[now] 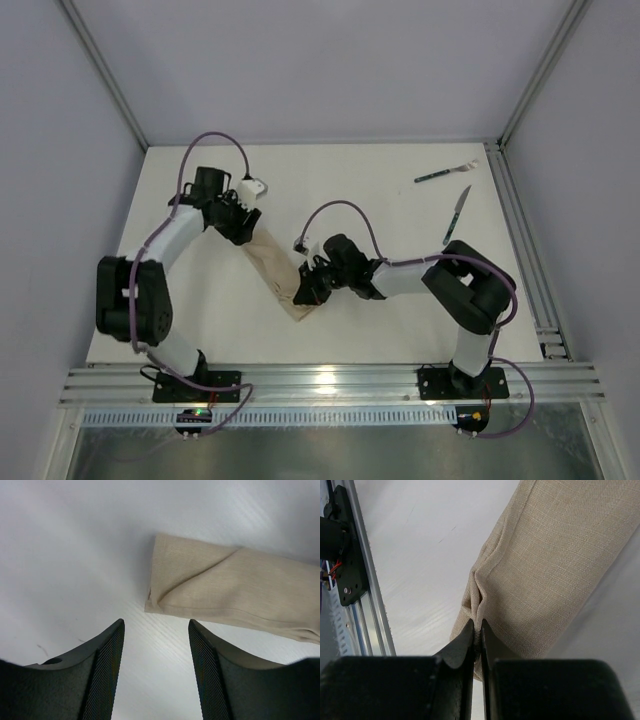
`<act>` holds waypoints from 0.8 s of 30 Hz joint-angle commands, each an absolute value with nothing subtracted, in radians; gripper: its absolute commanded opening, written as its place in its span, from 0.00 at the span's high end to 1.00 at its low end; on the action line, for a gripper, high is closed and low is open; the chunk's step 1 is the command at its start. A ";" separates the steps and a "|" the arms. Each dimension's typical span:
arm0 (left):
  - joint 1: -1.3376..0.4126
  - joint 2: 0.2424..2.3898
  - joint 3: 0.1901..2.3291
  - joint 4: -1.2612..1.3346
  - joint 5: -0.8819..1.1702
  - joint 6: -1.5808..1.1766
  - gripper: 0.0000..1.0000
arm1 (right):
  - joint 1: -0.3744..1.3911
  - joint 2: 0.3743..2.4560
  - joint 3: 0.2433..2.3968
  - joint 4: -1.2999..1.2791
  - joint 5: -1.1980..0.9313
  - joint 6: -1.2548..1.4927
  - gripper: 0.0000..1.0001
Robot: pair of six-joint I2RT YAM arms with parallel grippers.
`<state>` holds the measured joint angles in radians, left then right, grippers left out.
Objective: Fold the napkin into a case and place the utensils inside
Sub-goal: Move the smaller rectangle folded napkin to the center of the board, then grasp the top corner of the smaller rectangle folded napkin from the folded napkin.
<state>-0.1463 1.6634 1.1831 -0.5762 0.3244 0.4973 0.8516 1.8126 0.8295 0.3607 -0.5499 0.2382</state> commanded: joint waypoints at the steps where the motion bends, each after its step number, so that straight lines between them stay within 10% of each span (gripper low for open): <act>1: -0.144 1.482 1.102 -0.492 0.412 0.472 0.46 | 0.854 1.841 0.877 0.370 -0.537 0.291 0.96; 7: -0.257 1.264 0.928 -0.662 0.620 0.679 0.67 | 0.818 1.844 0.868 0.394 -0.535 0.356 0.96; 24: -0.565 1.403 0.811 -0.534 0.506 0.621 0.51 | 0.784 1.836 0.839 0.486 -0.523 0.463 0.96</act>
